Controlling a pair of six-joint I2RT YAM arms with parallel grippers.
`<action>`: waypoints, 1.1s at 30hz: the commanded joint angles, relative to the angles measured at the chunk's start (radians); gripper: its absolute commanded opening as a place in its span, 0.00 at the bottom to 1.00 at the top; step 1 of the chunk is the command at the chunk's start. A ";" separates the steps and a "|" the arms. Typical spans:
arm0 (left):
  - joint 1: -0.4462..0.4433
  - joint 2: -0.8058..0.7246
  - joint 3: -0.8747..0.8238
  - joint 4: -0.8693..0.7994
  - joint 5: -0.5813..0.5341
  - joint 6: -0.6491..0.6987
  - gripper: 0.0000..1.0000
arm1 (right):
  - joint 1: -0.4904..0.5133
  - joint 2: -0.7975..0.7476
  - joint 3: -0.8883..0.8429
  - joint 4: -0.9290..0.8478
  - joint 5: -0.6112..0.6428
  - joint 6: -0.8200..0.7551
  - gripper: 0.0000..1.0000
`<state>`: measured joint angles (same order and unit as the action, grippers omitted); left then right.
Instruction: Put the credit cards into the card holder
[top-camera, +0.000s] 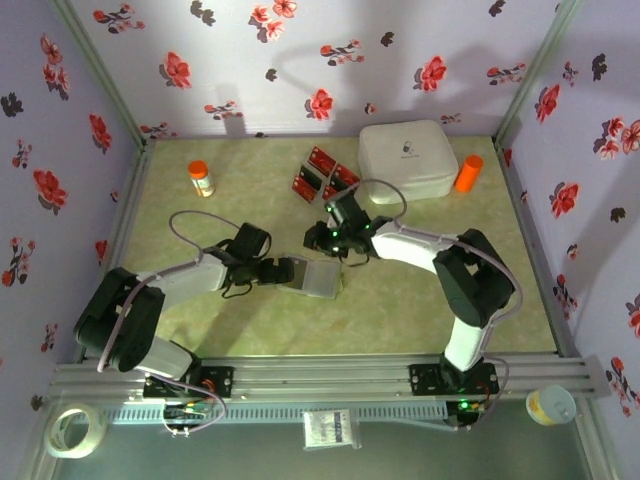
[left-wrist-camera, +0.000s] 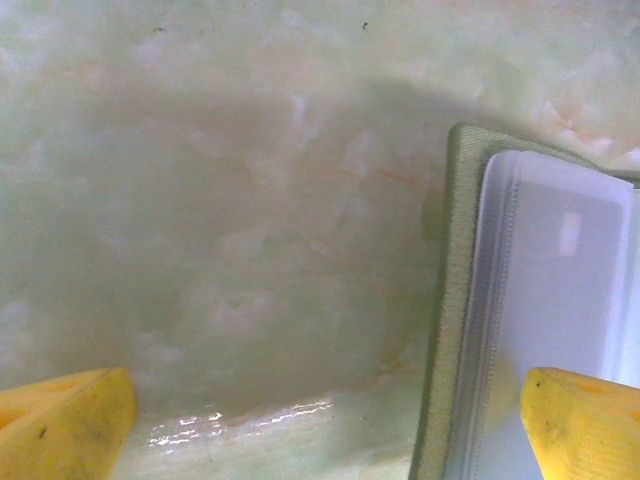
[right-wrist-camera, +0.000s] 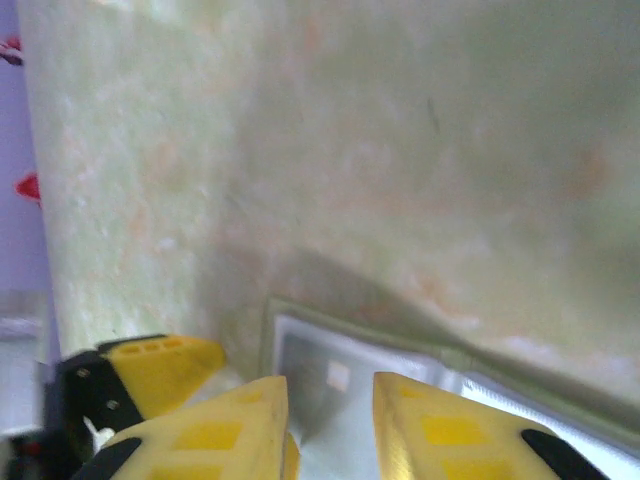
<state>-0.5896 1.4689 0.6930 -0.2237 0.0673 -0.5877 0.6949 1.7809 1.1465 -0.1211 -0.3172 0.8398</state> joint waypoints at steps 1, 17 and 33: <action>-0.004 0.030 -0.003 0.020 -0.037 0.004 1.00 | -0.043 -0.030 0.130 -0.196 0.074 -0.134 0.34; -0.004 0.013 -0.038 0.026 -0.037 -0.023 1.00 | -0.089 0.354 0.905 -0.760 0.386 -0.541 0.39; -0.007 0.021 -0.029 0.027 -0.027 -0.029 1.00 | -0.089 0.561 1.199 -0.907 0.444 -0.676 0.38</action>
<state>-0.5922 1.4666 0.6842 -0.2089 0.0566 -0.6025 0.6086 2.3157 2.3077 -0.9939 0.1020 0.2031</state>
